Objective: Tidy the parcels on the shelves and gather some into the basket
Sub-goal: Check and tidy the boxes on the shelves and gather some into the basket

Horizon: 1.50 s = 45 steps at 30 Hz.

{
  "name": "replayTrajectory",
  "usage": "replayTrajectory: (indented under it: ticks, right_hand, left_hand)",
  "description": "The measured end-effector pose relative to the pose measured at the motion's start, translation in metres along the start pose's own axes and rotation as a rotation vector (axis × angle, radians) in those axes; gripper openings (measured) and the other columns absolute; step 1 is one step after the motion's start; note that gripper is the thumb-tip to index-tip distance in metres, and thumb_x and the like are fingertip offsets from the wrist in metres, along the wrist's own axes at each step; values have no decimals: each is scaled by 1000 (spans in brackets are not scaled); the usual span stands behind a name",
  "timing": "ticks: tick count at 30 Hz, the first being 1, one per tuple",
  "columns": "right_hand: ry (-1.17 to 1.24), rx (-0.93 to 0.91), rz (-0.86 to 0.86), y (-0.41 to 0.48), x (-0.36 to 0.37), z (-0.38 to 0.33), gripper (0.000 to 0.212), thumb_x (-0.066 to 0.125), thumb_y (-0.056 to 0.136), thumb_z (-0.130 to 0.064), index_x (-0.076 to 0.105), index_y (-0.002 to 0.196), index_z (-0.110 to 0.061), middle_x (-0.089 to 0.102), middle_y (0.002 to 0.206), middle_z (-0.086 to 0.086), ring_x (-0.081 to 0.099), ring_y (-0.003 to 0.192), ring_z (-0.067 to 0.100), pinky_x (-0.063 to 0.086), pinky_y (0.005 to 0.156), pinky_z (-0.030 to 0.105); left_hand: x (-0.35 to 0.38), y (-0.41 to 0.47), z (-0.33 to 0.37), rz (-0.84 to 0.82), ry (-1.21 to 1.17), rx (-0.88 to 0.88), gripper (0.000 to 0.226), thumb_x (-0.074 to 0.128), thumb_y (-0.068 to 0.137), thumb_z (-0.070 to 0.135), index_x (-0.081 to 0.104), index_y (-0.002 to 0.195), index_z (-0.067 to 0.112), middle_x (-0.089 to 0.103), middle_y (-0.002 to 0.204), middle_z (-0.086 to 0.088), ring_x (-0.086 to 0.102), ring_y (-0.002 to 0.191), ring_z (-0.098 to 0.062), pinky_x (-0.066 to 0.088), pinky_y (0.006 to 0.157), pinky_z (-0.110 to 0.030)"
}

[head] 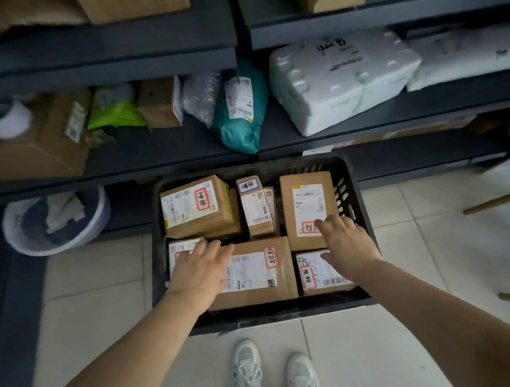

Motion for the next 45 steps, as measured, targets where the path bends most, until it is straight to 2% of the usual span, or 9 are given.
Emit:
replayTrajectory:
  ticks: [6, 18, 20, 22, 24, 27, 32, 36, 45]
  right_hand:
    - [-115, -187, 151, -9, -113, -58, 54, 51, 94, -32, 30, 141, -18, 32, 144, 9, 33, 131, 28, 35, 104, 39]
    - [-247, -752, 483, -124, -331, -260, 56, 49, 94, -40, 29, 142, -18, 32, 144, 7, 31, 133, 28, 30, 108, 38]
    - [-249, -838, 519, -150, -358, -297, 53, 50, 93, -41, 33, 139, -19, 35, 142, 6, 33, 131, 27, 30, 107, 37]
    - [-262, -923, 557, -177, -380, -333, 51, 49, 93, -40, 34, 138, -20, 37, 139, 4, 36, 128, 26, 32, 105, 36]
    - [-270, -1004, 593, -205, -396, -367, 51, 48, 93, -40, 34, 138, -20, 38, 137, 3, 38, 126, 26, 32, 104, 36]
    - [-253, -1094, 648, -240, -412, -412, 52, 47, 93, -41, 34, 139, -22, 41, 136, 1, 39, 126, 24, 32, 104, 34]
    - [-261, -1160, 659, -273, -419, -481, 61, 50, 93, -43, 28, 145, -22, 38, 142, 2, 36, 131, 24, 30, 110, 35]
    - [-290, -1176, 663, -284, -422, -532, 63, 50, 93, -44, 26, 146, -21, 37, 144, 2, 35, 133, 24, 29, 109, 35]
    - [-313, -1095, 633, -271, -422, -635, 64, 50, 93, -44, 26, 147, -19, 39, 142, 3, 35, 133, 24, 31, 109, 35]
  left_hand:
    - [-91, -70, -53, 202, 11, -182, 65, 42, 95, 46, 15, 150, 24, 31, 144, -2, 29, 130, -23, 36, 96, -38]
    - [-214, -339, -147, 405, 36, -679, 59, 42, 95, 46, 28, 146, 20, 40, 137, -1, 37, 128, -23, 37, 96, -37]
    - [-224, -394, -157, 426, 45, -785, 59, 59, 85, 49, 49, 135, 19, 54, 121, 0, 52, 113, -22, 46, 83, -36]
    - [-227, -445, -165, 447, 78, -862, 57, 81, 58, 51, 71, 104, 20, 65, 90, 2, 63, 82, -19, 51, 59, -32]
    - [-224, -489, -174, 471, 106, -953, 54, 87, 44, 49, 72, 88, 22, 65, 78, 4, 63, 70, -19, 48, 50, -31]
    - [-222, -550, -185, 431, 115, -1066, 49, 84, 52, 49, 70, 92, 24, 65, 85, 5, 62, 77, -18, 47, 55, -31]
    - [-208, -623, -213, 489, 98, -1176, 50, 45, 95, 42, 39, 138, 19, 48, 128, -1, 45, 118, -23, 41, 89, -35]
    - [-186, -659, -244, 493, 89, -1214, 54, 40, 97, 41, 28, 145, 20, 41, 135, 0, 39, 123, -20, 37, 96, -34]
    - [-135, -692, -346, 537, 59, -1173, 54, 43, 96, 42, 30, 143, 20, 43, 134, -1, 39, 123, -21, 38, 97, -34]
Point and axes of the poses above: each hand's wrist, its own y-axis towards the middle knuckle, its own x-axis out of the palm, z = x × y, the point moved 5 cm from there along y, towards the middle knuckle
